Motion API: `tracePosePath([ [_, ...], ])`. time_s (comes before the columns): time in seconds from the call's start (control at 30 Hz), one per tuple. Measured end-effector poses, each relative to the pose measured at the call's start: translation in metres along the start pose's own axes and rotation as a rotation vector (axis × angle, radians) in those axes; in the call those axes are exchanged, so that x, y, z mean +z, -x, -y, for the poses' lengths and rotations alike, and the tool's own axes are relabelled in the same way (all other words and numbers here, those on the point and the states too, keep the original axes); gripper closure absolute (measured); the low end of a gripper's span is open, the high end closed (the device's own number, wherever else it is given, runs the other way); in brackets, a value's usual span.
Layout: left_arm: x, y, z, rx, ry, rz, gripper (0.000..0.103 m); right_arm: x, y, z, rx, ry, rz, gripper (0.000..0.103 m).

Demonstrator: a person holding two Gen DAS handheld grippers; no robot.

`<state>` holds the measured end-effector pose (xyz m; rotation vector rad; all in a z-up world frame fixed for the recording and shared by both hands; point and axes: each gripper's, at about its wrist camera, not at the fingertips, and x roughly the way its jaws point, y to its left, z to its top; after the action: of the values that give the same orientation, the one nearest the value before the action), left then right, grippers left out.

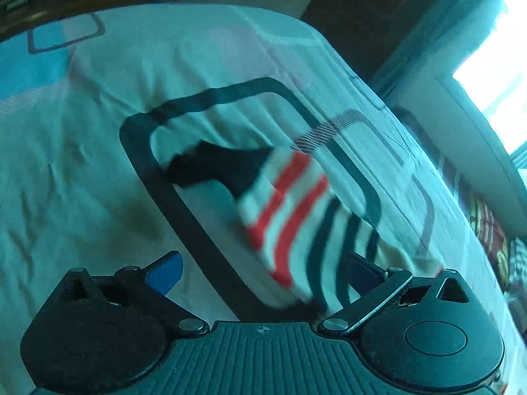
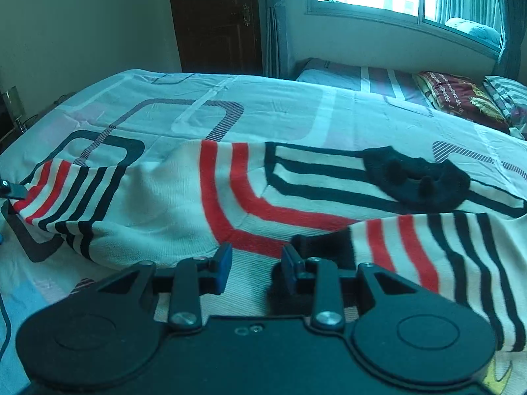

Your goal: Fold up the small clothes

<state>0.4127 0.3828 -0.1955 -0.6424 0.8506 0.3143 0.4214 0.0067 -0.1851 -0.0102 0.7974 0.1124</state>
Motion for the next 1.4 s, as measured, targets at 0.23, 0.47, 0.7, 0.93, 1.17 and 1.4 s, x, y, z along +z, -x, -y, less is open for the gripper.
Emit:
tracePosePath([
  [0.23,0.015,-0.033,-0.007,-0.119,0.072,-0.032,0.04,0.003,-0.012,-0.01,-0.033,-0.006,-0.007,0.07],
  [0.47,0.022,-0.047,-0.011,-0.128,0.152,-0.009,0.054,0.01,-0.014,-0.006,-0.068,-0.018,0.009,0.07],
  [0.7,0.036,-0.031,0.0,-0.14,0.079,0.11,0.097,0.006,-0.035,-0.014,-0.068,0.019,-0.044,0.073],
  [0.93,0.027,0.007,0.066,-0.258,-0.148,0.221,0.098,0.006,-0.03,-0.01,-0.041,-0.003,-0.043,0.073],
  [1.17,-0.035,0.021,0.187,-0.498,-0.448,0.141,0.098,0.014,0.016,0.029,-0.027,-0.087,0.043,0.072],
  [1.4,-0.147,-0.007,0.288,-0.584,-0.706,-0.088,0.097,-0.002,0.062,0.1,-0.106,-0.195,0.084,0.071],
])
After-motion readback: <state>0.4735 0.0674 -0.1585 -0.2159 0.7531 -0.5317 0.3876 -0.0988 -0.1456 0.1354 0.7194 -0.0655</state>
